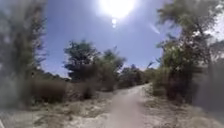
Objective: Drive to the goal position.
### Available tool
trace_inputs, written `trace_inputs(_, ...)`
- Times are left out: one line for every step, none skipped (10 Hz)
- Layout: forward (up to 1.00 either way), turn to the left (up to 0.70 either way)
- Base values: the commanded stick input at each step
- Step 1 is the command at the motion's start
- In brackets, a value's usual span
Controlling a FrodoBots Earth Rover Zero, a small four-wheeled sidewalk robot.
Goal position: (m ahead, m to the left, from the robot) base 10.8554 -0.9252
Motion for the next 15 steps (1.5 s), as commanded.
trace_inputs(0.85, 0.0)
trace_inputs(0.85, 0.0)
trace_inputs(0.85, 0.0)
trace_inputs(0.85, 0.0)
trace_inputs(0.85, 0.0)
trace_inputs(0.85, 0.0)
trace_inputs(0.85, 0.0)
trace_inputs(0.85, 0.0)
trace_inputs(0.85, 0.0)
trace_inputs(0.85, 0.0)
trace_inputs(0.85, 0.0)
trace_inputs(0.85, 0.0)
trace_inputs(0.85, 0.0)
trace_inputs(0.85, 0.0)
trace_inputs(0.85, -0.02)
